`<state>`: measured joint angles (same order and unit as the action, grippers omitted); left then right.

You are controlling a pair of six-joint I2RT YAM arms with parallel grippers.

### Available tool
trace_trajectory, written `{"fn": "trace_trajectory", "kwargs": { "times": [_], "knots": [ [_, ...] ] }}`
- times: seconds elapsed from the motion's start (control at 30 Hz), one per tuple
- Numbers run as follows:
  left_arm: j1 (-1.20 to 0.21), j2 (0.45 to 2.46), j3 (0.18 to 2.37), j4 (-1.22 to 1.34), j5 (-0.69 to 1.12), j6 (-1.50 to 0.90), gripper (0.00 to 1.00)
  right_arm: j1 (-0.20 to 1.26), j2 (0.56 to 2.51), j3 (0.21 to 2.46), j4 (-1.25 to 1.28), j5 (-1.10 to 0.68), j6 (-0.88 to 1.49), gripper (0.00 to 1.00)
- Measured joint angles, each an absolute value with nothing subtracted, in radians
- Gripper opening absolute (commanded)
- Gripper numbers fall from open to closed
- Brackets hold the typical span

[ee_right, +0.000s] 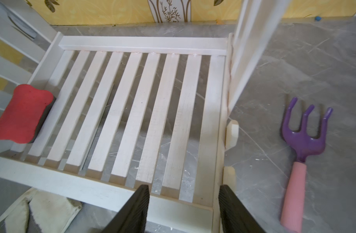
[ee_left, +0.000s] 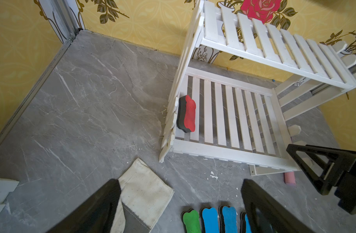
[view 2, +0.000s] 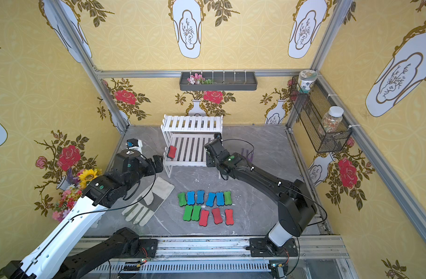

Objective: Remove the whiteboard erasers from the shelf
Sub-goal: Move the whiteboard eraser to the shelf.

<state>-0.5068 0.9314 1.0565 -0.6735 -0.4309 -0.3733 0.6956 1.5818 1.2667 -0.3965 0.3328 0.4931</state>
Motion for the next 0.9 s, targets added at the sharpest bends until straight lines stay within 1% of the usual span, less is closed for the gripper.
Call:
{"fn": "trace_trajectory", "kwargs": {
  "times": [0.2,0.3,0.4,0.57,0.7,0.9],
  "knots": [
    [-0.507,0.931,1.056,-0.673,-0.431,-0.373,0.99,0.661,1.564,1.267,-0.418,0.384,0.488,0.61],
    [-0.507,0.928,1.056,-0.674,-0.438,-0.373,0.99,0.683,1.539,1.251,-0.395,0.379,0.467,0.63],
    [-0.507,0.918,1.056,-0.673,-0.45,-0.374,0.99,0.748,1.53,1.253,-0.336,0.345,0.446,0.66],
    [-0.507,0.912,1.053,-0.674,-0.467,-0.374,0.99,0.865,1.651,1.344,-0.225,0.252,0.448,0.67],
    [-0.507,0.902,1.051,-0.675,-0.468,-0.376,0.99,0.89,1.768,1.393,-0.131,0.194,0.516,0.66],
    [-0.507,0.891,1.051,-0.681,-0.468,-0.378,1.0,0.898,1.931,1.551,-0.075,0.159,0.596,0.65]
  ]
}}
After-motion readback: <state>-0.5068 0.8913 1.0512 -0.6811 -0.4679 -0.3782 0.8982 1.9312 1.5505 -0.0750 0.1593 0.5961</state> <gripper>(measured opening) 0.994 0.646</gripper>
